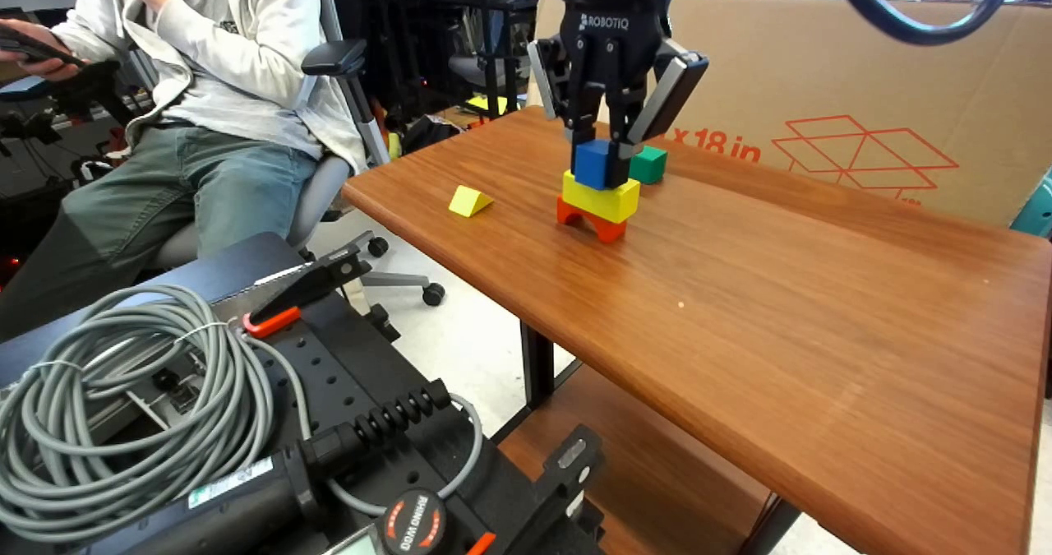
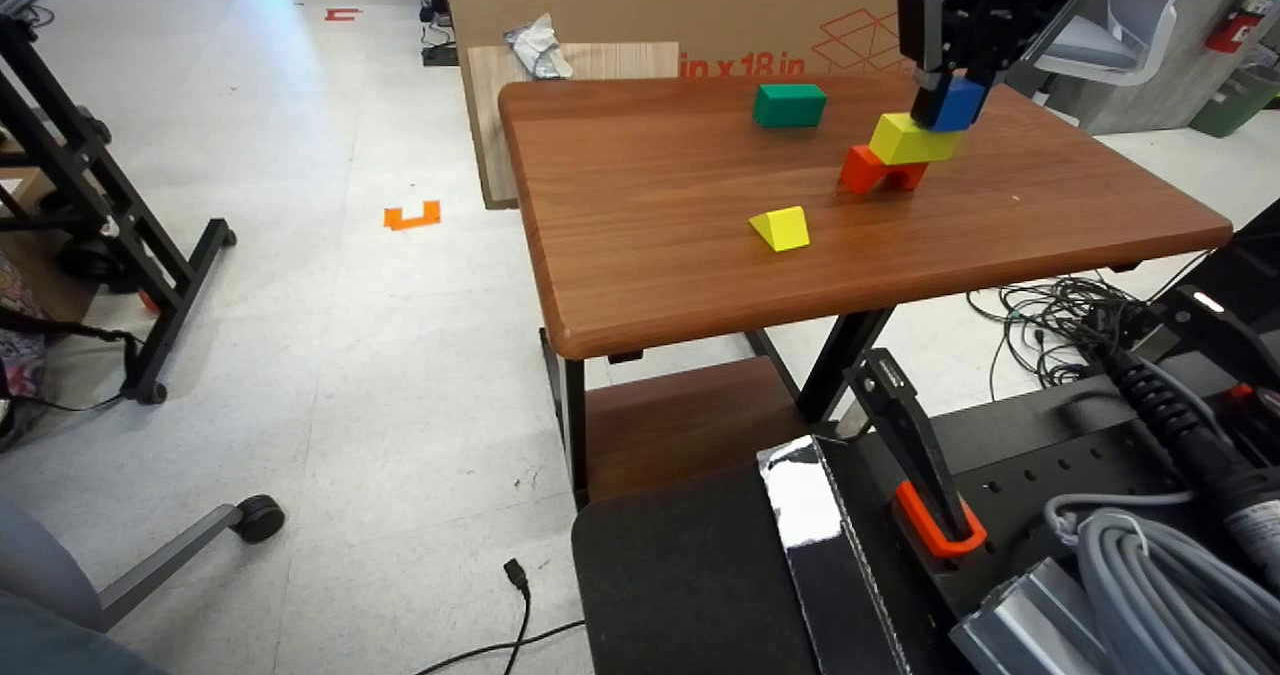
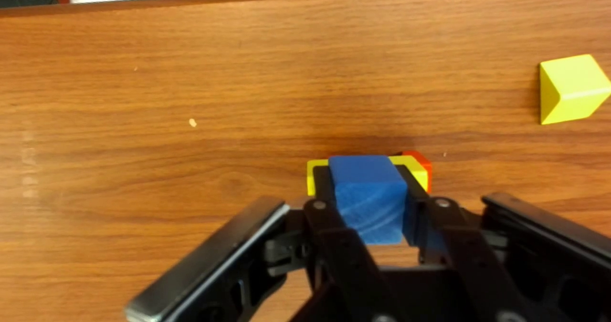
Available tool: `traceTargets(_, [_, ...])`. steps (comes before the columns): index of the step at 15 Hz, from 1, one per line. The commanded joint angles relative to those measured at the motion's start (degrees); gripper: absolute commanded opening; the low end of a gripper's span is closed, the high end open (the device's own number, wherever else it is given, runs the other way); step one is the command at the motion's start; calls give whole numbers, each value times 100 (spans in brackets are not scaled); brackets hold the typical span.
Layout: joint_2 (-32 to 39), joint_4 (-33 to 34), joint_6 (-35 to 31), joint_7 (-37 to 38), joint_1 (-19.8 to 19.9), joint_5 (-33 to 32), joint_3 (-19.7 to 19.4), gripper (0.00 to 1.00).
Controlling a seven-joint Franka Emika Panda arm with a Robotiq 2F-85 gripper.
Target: Stack up the blocks in opposite order
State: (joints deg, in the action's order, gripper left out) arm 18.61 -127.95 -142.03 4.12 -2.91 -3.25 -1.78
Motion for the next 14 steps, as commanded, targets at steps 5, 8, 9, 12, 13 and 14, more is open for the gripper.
traceTargets(5, [-131, -50, -176, -24, 104, 10, 11, 94])
traceTargets(8, [-470, -217, -135, -108, 153, 36, 26, 100])
traceTargets(9, [-610, -278, -115, -151, 175, 59, 38, 100])
traceTargets(12, [-976, -367, 210, -455, 287, 276, 101, 100])
traceTargets(13, [-1032, -358, 457, -583, 308, 290, 91, 100])
traceTargets(14, [-695, -163, 167, -266, 202, 127, 45, 100])
